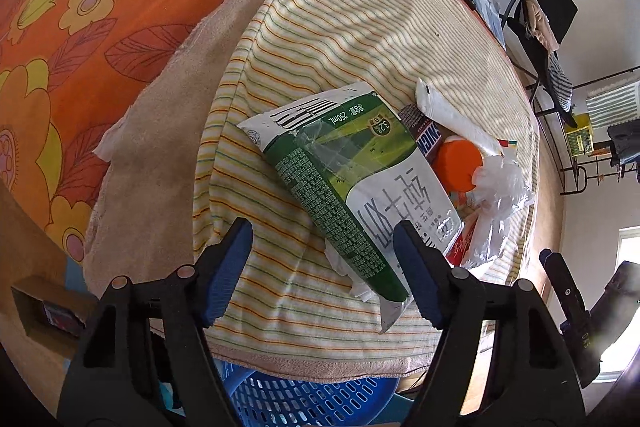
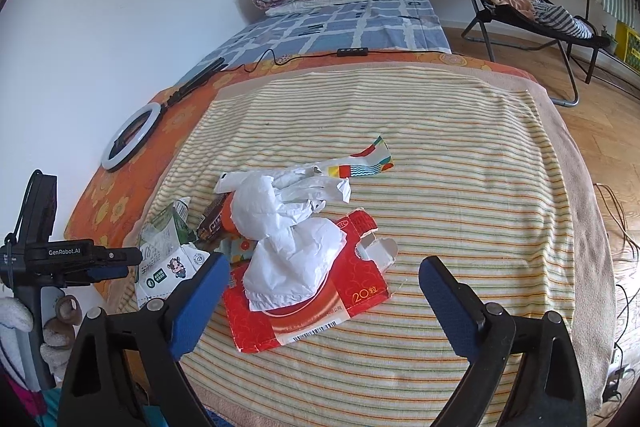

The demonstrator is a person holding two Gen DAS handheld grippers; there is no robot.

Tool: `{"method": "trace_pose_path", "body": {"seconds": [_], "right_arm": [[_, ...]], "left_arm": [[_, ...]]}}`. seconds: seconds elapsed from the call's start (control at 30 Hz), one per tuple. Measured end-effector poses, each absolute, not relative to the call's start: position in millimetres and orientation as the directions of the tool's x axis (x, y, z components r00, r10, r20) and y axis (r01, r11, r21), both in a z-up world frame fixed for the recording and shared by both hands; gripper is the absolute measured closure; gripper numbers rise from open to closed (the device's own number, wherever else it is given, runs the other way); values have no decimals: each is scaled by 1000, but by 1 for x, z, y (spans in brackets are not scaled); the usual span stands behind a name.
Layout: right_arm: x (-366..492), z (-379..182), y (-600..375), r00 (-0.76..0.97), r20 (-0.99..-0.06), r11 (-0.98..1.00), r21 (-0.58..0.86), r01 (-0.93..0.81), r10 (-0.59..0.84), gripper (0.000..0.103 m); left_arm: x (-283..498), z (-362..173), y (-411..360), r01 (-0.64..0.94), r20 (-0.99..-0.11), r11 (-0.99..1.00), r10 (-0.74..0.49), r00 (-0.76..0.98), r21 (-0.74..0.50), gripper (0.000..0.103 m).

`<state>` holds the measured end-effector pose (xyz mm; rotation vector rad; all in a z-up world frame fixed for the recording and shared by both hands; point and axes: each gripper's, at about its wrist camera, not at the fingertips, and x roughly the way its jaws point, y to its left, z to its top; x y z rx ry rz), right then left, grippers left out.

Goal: Collect trash
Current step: 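Grasp the green milk carton with the left gripper while the right gripper grasps the white tissue, then carry the carton and tissue to the blue basket and open both grippers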

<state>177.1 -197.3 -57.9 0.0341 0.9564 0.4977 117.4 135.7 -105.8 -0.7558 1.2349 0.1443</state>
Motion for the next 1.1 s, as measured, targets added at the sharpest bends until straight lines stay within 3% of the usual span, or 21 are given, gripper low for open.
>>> {"method": "trace_pose_path", "body": {"seconds": [0.17,0.33,0.53,0.77,0.83,0.9,1.1], "right_arm": [[202,-70,-184,418,-777,869,326,-372,471,8],[223,-87,-168,370,-786,859,378,-345,495,9],[239,-98,-155,358,-804,871,373,-320,476,12],[244,-106,-147,334,-810,867,386,-315,482,13],[244,-107,-146,327,-813,866,385,-319,482,24],[245,-107,-146,322,-816,866,382,-322,480,27],[242,-103,-159,322,-785,841,438,-317,530,58]], "left_arm": [[129,-110,134,-489,-880,740,-313,358,-462,30],[138,-115,140,-504,-849,689,-361,386,-522,49],[149,-100,136,-480,-853,723,-305,424,-497,65],[167,-85,114,-412,-856,795,-242,457,-445,72],[169,-82,108,-399,-852,806,-230,470,-437,73],[170,-79,106,-390,-842,803,-239,483,-451,75],[165,-71,100,-358,-829,820,-229,510,-447,76]]}}
